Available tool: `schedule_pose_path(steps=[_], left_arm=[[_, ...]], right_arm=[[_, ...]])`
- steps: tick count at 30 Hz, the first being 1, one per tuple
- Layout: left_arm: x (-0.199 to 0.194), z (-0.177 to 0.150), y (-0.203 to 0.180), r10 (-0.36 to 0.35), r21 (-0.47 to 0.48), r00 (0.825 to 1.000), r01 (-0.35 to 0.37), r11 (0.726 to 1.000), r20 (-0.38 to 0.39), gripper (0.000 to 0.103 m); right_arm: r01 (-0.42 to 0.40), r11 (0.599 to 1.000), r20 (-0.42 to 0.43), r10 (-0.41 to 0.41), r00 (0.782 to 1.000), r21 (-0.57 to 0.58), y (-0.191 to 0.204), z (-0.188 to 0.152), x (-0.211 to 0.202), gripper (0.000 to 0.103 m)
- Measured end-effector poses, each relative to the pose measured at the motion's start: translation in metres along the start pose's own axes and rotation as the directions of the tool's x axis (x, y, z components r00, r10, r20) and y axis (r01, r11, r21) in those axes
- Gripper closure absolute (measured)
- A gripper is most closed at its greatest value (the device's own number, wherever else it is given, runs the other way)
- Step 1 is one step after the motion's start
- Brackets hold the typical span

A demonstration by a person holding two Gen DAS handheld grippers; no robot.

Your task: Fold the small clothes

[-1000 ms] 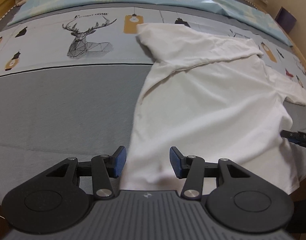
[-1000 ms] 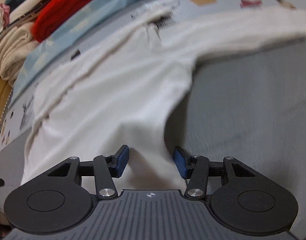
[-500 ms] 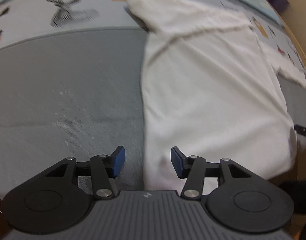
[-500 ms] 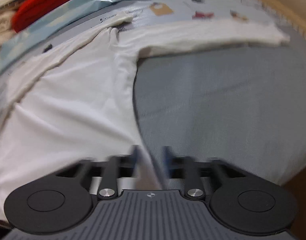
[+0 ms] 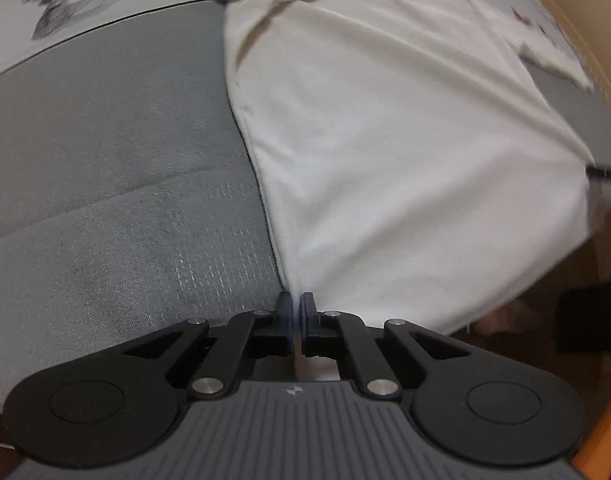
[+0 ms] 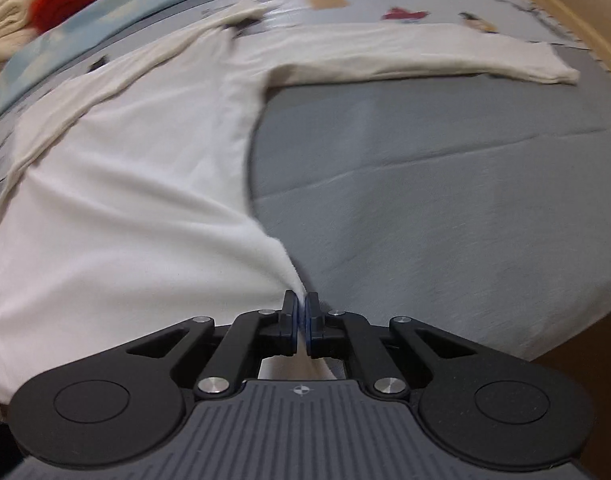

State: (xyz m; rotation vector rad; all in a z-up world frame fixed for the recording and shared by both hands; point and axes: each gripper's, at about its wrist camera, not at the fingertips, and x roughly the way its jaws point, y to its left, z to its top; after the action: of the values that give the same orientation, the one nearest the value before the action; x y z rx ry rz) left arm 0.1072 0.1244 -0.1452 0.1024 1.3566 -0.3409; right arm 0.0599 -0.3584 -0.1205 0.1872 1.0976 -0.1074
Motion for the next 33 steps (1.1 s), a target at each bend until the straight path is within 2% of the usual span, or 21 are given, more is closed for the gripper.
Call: schedule_pose_path(steps=[2,4,6,7,8,10,12,14,15,17,19,21,22,24,27,30,31,33], left_arm=[[0.004,-0.004,0.0,0.049,0.011,0.998,-0.048,0.999,-0.026,0.096],[0.0,-0.003,0.005,0.072,-0.023,0.997,-0.072,0.997,-0.013,0.092],[-0.011,-0.001,0.009,0.094,-0.061,0.995,-0.091,0.994,0.041,0.089],[-0.017,0.001,0.011,0.084,-0.074,0.994,-0.079,0.994,0.072,0.089],[-0.021,0.003,0.011,0.056,-0.086,0.994,-0.047,0.995,0.099,0.089],[-0.023,0.007,0.008,-0.003,-0.091,0.993,0.014,0.996,0.122,0.089],[-0.014,0.011,-0.006,-0.017,-0.064,0.995,0.024,0.998,0.101,0.088],[0.0,0.016,-0.014,0.005,-0.032,0.999,-0.003,0.999,0.041,0.081],[0.01,0.016,-0.017,0.038,-0.019,0.999,-0.038,0.999,-0.016,0.078],[0.016,0.015,-0.02,0.064,-0.016,0.997,-0.064,0.998,-0.046,0.077],[0.006,0.022,-0.022,0.054,-0.057,0.999,-0.054,0.997,-0.007,0.076],[-0.01,0.034,-0.026,0.038,-0.087,0.996,-0.031,0.996,0.079,0.076],[-0.018,0.038,-0.028,0.03,-0.099,0.992,-0.017,0.995,0.126,0.075],[-0.034,0.046,-0.034,0.038,-0.132,0.975,-0.009,0.991,0.218,0.065],[-0.053,0.062,-0.053,0.086,-0.175,0.938,-0.027,0.984,0.336,0.052],[-0.065,0.077,-0.074,0.131,-0.197,0.898,-0.05,0.979,0.421,0.043],[-0.069,0.082,-0.078,0.145,-0.194,0.883,-0.063,0.979,0.447,0.042],[-0.072,0.087,-0.093,0.189,-0.186,0.85,-0.11,0.976,0.492,0.033]], right_arm=[[0.047,0.994,-0.04,-0.051,0.998,-0.097,0.005,0.003,0.005,0.098],[0.088,0.971,-0.111,-0.115,0.987,-0.221,0.016,0.005,0.013,0.096],[0.146,0.94,-0.026,-0.162,0.986,-0.308,0.026,0.011,0.001,0.088],[0.144,0.942,0.023,-0.144,0.989,-0.304,0.028,0.016,-0.008,0.085],[0.106,0.955,0.053,-0.095,0.994,-0.276,0.03,0.022,-0.017,0.08],[-0.025,0.976,0.076,0.043,0.996,-0.218,0.034,0.031,-0.029,0.075],[-0.137,0.971,0.061,0.152,0.987,-0.198,0.043,0.034,-0.028,0.065],[-0.178,0.962,0.002,0.183,0.983,-0.209,0.053,0.03,-0.013,0.057],[-0.166,0.961,-0.044,0.161,0.986,-0.223,0.059,0.026,0.0,0.057],[-0.074,0.959,-0.189,0.022,0.982,-0.274,0.065,0.016,0.033,0.057],[-0.046,0.947,-0.171,-0.01,0.985,-0.318,0.071,0.015,0.032,0.056],[-0.053,0.946,-0.119,0.016,0.993,-0.319,0.076,0.026,0.016,0.057],[-0.063,0.943,-0.068,0.043,0.997,-0.328,0.079,0.033,0.005,0.057],[-0.063,0.946,0.013,0.071,0.997,-0.319,0.084,0.048,-0.014,0.056],[-0.064,0.969,0.132,0.098,0.986,-0.238,0.09,0.082,-0.033,0.056],[-0.103,0.991,0.257,0.123,0.958,-0.091,0.089,0.118,-0.041,0.055],[-0.125,0.991,0.293,0.135,0.947,-0.052,0.089,0.129,-0.04,0.055],[-0.175,0.984,0.365,0.163,0.917,0.001,0.087,0.142,-0.034,0.055]])
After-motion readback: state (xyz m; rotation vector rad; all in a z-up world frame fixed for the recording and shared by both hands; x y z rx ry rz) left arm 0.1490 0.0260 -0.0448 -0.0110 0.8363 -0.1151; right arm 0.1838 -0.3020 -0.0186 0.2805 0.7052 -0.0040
